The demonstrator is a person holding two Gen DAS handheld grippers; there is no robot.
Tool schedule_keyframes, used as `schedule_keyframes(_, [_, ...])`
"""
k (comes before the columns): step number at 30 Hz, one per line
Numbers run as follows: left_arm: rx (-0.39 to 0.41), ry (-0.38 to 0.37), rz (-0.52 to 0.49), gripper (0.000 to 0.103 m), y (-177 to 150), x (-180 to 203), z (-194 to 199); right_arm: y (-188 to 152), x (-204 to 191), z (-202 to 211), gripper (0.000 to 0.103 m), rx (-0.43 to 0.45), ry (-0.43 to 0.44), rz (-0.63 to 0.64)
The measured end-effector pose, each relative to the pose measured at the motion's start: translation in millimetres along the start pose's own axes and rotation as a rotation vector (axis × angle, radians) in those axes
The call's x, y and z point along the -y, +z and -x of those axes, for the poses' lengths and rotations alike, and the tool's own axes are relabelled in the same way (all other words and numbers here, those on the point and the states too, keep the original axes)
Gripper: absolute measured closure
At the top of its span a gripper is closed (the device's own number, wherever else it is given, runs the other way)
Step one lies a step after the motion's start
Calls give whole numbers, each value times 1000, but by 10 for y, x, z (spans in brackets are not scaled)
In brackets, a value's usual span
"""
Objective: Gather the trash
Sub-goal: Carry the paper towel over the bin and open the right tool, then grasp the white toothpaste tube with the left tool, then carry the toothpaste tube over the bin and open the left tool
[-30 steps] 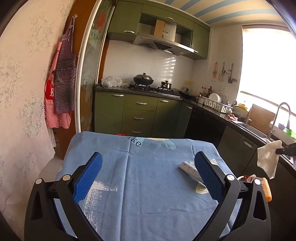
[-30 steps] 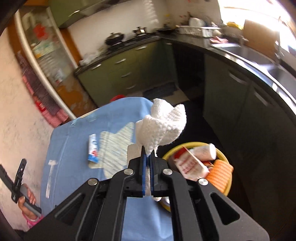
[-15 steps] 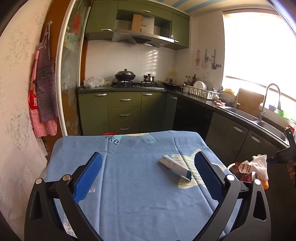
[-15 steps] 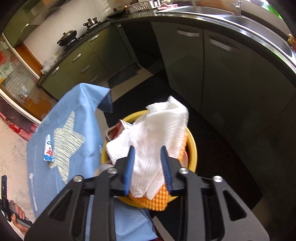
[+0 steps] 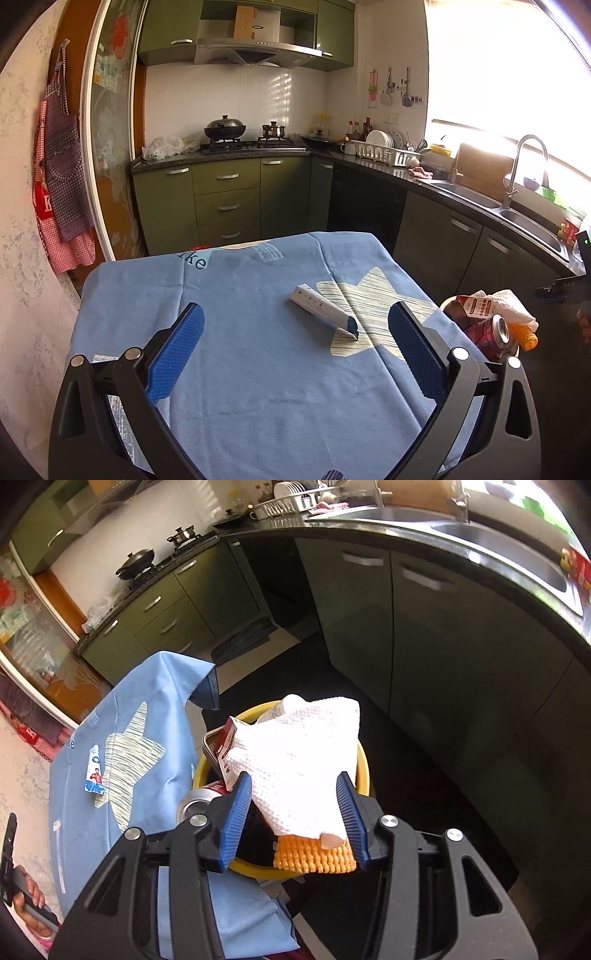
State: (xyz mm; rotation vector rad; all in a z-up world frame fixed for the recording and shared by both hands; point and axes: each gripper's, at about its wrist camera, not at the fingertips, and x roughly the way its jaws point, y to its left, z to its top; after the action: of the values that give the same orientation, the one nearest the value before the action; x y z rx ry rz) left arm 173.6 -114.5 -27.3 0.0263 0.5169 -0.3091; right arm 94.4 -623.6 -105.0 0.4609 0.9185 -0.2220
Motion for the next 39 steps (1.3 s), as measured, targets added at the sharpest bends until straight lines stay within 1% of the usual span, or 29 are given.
schedule_keyframes(2, [-26, -17, -2, 5, 30, 12, -59, -28, 4, 45, 57, 12, 22, -4])
schedule_keyframes(4, [-81, -38, -10, 5, 78, 20, -185, -62, -30, 112, 57, 30, 39, 2])
schedule_keyframes(6, [-163, -61, -3, 5, 168, 38, -385, -89, -63, 195, 57, 48, 58, 11])
schedule_keyframes(8, [-275, -91, 20, 5, 285, 70, -664, -110, -98, 256, 57, 59, 75, 22])
schedule_keyframes(9, [-347, -109, 48, 5, 348, 90, -858, -125, -123, 280, 57, 62, 86, 30])
schedule_keyframes(10, [-386, -112, 72, 5, 365, 95, -973, -133, -140, 300, 57, 66, 97, 34])
schedule_keyframes(11, [-437, -106, 105, 5, 397, 109, -1143, -146, -160, 316, 57, 68, 106, 40])
schedule_keyframes(12, [-462, -94, 116, 5, 413, 127, -1262, -161, -188, 335, 57, 70, 117, 49])
schedule_keyframes(15, [-546, -18, 167, 5, 401, 182, -1670, -205, -248, 367, 57, 72, 149, 66])
schedule_keyframes(16, [-594, -4, 198, 6, 352, 204, -1824, -217, -261, 372, 57, 72, 155, 70])
schedule_keyframes(17, [-638, 13, 225, 7, 302, 224, -1959, -226, -272, 384, 57, 72, 163, 75])
schedule_keyframes(20, [-733, 55, 288, 19, 146, 252, -2259, -254, -298, 411, 57, 74, 186, 90])
schedule_keyframes(21, [-747, 66, 304, 23, 105, 246, -2314, -259, -300, 412, 57, 73, 191, 93])
schedule_keyframes(24, [-774, 100, 354, 30, 13, 234, -2465, -287, -290, 408, 57, 69, 206, 100])
schedule_keyframes(27, [-794, 107, 356, 38, -72, 263, -2530, -309, -248, 401, 57, 67, 217, 97])
schedule_keyframes(28, [-786, 114, 344, 42, -77, 285, -2524, -316, -232, 400, 57, 67, 219, 95])
schedule_keyframes(29, [-786, 119, 334, 43, -87, 302, -2521, -320, -212, 400, 57, 68, 224, 92])
schedule_keyframes(31, [-778, 121, 323, 59, -104, 325, -2499, -326, -191, 401, 57, 71, 230, 86])
schedule_keyframes(32, [-772, 113, 312, 64, -117, 347, -2485, -332, -174, 403, 57, 72, 233, 83])
schedule_keyframes(33, [-770, 105, 299, 76, -115, 385, -2479, -338, -163, 402, 57, 73, 237, 80])
schedule_keyframes(36, [-752, 83, 213, 81, -142, 517, -2383, -347, -129, 410, 57, 75, 239, 75])
schedule_keyframes(38, [-729, 61, 127, 88, -136, 658, -2296, -350, -110, 425, 57, 79, 239, 73])
schedule_keyframes(39, [-714, 29, 60, 88, -121, 787, -2218, -352, -101, 437, 57, 82, 239, 72])
